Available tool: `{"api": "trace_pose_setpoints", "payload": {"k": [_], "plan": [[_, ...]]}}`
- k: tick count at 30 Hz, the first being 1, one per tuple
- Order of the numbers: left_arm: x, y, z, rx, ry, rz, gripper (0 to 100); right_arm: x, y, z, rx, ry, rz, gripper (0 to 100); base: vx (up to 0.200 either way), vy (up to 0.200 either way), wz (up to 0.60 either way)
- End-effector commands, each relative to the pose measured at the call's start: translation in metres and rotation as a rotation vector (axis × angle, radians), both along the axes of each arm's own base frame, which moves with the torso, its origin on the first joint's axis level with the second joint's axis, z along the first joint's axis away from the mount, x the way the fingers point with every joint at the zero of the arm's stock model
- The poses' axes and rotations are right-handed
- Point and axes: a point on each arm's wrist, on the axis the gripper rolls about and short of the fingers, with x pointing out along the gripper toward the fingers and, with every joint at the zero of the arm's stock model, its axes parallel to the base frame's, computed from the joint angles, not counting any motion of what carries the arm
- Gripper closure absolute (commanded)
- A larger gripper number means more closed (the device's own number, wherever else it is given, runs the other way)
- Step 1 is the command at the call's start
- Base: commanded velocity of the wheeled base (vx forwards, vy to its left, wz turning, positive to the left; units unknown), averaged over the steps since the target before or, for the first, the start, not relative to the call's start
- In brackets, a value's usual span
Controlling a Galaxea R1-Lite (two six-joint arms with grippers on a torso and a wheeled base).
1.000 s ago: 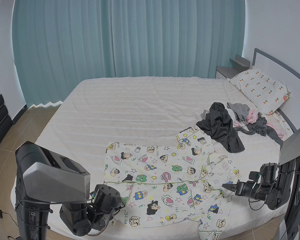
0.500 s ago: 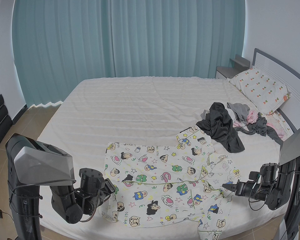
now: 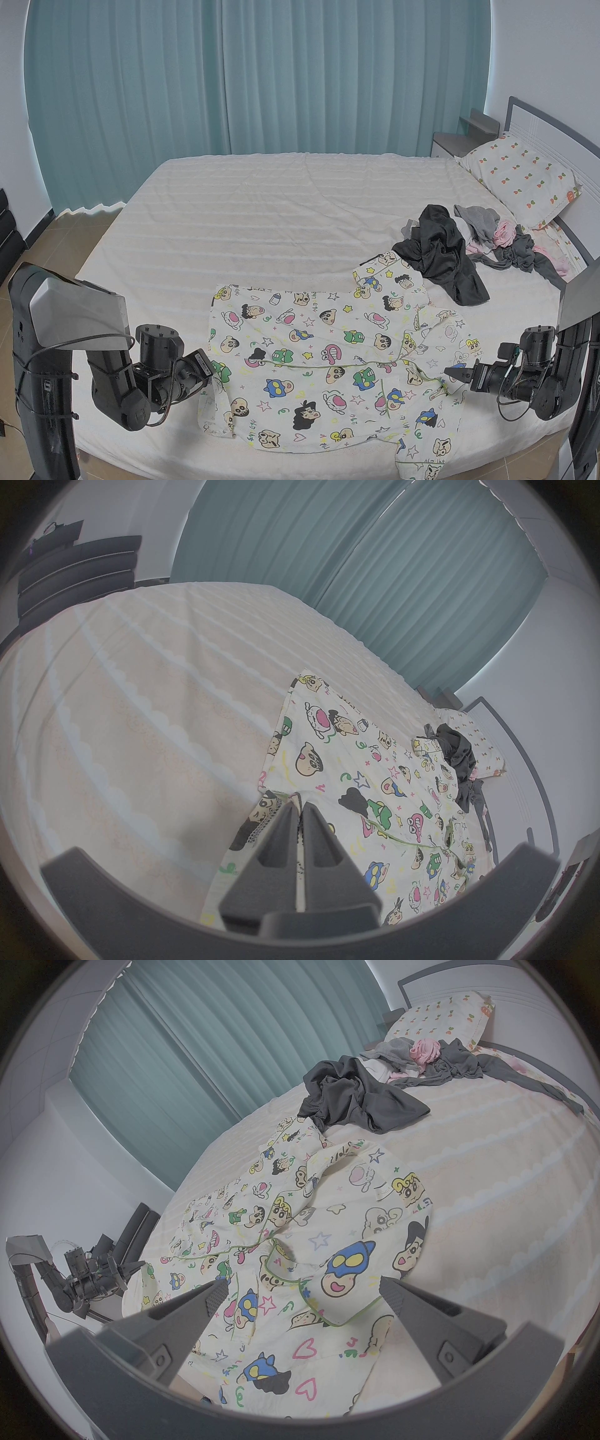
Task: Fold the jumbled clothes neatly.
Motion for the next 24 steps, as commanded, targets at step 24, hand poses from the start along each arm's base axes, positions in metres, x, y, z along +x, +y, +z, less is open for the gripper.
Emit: {"api": "trace_pose_setpoints", "payload": {"k": [24], "plan": [[-0.072,-0.007,0.019,0.041,0.109,-0.356,0,0.000,0.000,-0.001,0.000,0.006,0.000,0,0.000,0.000,0.00]]}}
